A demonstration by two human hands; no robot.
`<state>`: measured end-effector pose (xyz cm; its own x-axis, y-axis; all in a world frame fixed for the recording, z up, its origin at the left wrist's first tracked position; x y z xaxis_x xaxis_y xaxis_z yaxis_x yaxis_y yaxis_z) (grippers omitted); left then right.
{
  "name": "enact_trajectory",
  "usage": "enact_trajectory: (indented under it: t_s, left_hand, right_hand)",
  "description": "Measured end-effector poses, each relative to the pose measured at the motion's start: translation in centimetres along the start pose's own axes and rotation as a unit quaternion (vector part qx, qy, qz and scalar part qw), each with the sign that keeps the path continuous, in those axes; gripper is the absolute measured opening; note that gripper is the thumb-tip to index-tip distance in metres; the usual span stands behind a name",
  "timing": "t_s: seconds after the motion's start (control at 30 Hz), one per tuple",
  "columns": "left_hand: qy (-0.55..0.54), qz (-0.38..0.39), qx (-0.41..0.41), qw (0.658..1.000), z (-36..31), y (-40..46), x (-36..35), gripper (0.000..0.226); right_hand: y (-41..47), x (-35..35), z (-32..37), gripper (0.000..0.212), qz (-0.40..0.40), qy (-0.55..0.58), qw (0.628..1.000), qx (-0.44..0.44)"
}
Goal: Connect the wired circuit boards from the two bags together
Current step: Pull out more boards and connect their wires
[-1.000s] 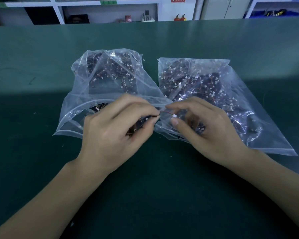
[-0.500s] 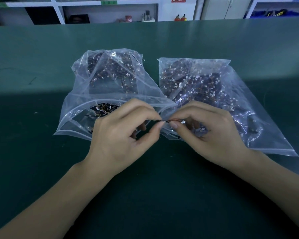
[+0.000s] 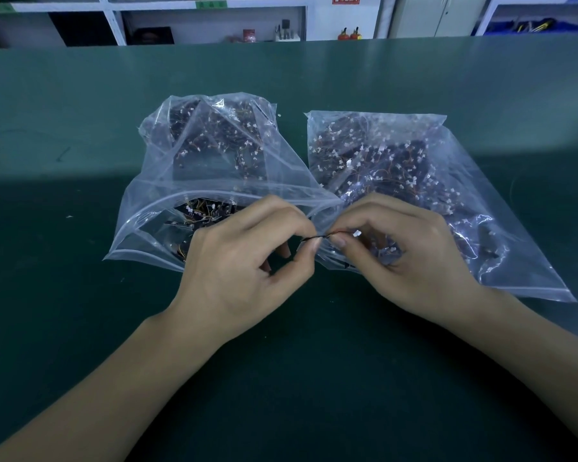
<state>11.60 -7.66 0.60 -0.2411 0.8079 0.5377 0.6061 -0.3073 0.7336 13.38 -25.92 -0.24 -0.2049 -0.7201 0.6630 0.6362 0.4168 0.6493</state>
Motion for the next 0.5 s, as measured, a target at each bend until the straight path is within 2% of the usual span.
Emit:
enact_trajectory:
  t_s: [0.5]
  left_hand:
    - [-0.002,0.015,0.012,1.0,0.2,-0.08,-0.14,0.011]
  right_hand:
    - [-0.13,-0.27,-0.11,0.008,0.013,-0.003,1.0,0.002]
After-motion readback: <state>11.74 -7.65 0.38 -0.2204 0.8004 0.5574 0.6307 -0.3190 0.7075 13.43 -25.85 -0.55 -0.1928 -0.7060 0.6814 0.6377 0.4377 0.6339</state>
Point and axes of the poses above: each hand's wrist, its own y-axis towards the middle knuckle, its own x-axis out of the back of the hand, z = x × y, the point moved 7 cm from there along y, towards the middle knuckle, and after that the axes turned 5 degrees about -y, right-handed, at the moved point
